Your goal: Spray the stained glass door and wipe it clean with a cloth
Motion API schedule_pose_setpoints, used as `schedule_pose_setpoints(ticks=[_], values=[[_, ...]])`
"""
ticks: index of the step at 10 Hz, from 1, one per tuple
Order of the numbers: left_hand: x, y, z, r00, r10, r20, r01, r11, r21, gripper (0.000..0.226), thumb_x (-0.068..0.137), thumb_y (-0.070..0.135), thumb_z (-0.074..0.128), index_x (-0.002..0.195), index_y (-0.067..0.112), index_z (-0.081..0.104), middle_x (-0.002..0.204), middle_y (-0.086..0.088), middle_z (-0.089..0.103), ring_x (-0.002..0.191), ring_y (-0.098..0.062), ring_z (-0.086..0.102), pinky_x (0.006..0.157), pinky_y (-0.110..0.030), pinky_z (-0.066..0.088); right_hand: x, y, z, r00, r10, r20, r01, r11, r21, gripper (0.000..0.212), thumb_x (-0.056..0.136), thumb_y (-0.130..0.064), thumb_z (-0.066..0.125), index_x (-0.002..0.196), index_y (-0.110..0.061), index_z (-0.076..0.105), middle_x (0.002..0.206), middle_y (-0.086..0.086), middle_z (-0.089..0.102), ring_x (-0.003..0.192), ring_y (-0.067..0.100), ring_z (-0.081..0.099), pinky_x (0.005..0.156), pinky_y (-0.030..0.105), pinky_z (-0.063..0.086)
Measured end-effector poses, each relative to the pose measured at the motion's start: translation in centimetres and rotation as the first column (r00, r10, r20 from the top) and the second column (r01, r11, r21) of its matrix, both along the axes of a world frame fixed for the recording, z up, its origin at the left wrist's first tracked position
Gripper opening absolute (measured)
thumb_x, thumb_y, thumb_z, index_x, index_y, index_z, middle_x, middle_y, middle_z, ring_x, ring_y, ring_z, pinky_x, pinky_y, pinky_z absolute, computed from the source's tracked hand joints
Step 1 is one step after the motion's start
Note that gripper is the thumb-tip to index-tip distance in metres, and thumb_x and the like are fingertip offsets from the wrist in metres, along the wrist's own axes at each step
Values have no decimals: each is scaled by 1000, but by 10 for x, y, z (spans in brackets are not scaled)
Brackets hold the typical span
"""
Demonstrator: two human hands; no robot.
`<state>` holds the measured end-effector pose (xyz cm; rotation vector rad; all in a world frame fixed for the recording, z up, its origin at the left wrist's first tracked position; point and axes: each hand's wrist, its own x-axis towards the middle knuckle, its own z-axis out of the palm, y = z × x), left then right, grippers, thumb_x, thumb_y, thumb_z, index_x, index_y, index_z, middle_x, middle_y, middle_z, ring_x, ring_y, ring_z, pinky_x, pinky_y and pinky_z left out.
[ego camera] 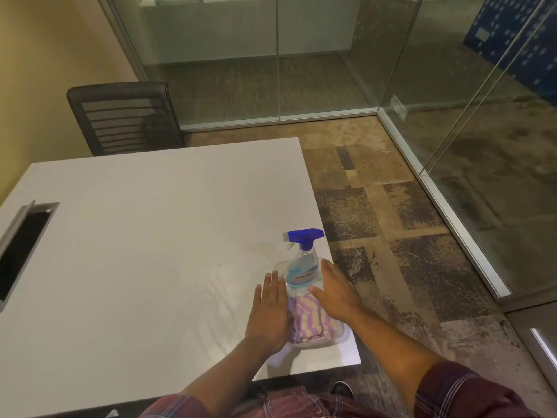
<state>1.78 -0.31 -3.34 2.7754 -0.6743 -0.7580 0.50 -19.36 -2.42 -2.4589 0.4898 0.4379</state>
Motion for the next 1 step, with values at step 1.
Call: schedule_pose_setpoints(ticks=[1], values=[[-1, -1, -8, 997, -66, 32, 66, 998, 10, 138, 54, 90, -46, 170, 21, -18, 178, 0, -27, 161, -25, -26, 133, -46, -12, -12, 5, 1, 998, 53, -31, -55, 996, -68, 85, 107, -42, 57, 168, -18, 4, 178, 1, 6, 164, 24, 16, 130, 51, 29]])
